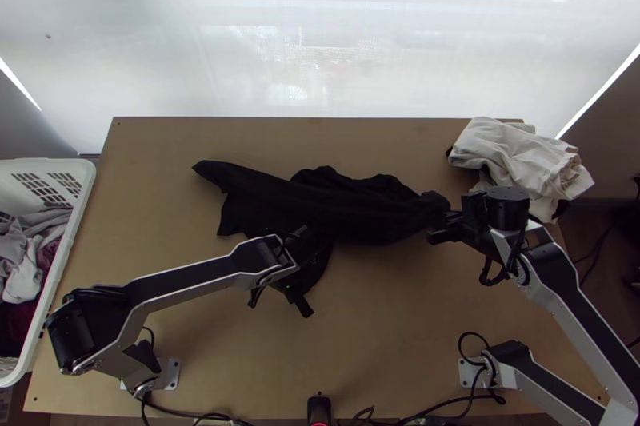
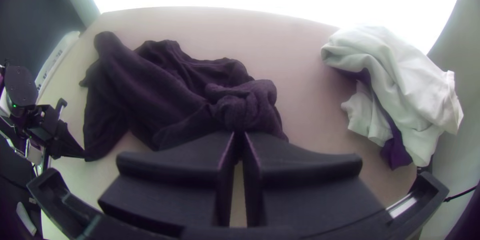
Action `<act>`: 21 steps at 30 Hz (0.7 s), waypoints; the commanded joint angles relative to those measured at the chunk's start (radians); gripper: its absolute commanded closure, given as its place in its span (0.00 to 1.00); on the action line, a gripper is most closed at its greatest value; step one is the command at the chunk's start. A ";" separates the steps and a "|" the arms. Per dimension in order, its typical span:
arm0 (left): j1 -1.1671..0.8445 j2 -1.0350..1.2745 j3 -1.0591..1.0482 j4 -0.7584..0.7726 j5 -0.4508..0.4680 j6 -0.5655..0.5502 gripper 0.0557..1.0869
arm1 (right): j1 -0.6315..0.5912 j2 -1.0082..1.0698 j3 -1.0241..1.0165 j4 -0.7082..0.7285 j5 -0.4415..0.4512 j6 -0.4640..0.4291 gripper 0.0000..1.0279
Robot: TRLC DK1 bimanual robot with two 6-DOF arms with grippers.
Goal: Fold the t-shirt
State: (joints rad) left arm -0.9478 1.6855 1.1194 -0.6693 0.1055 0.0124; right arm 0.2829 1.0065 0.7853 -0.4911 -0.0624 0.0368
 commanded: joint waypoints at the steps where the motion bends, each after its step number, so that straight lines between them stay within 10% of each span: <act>1: 0.046 -0.032 0.039 -0.070 0.003 0.031 0.97 | -0.001 -0.011 0.011 0.000 -0.001 0.000 0.97; 21: 0.560 -0.317 0.631 -0.308 -0.086 0.169 0.97 | -0.014 -0.057 0.296 -0.007 0.055 -0.043 0.97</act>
State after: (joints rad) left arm -0.5365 1.4418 1.5547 -0.9440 0.0734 0.1646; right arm 0.2733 0.9756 1.0042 -0.5011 -0.0269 0.0193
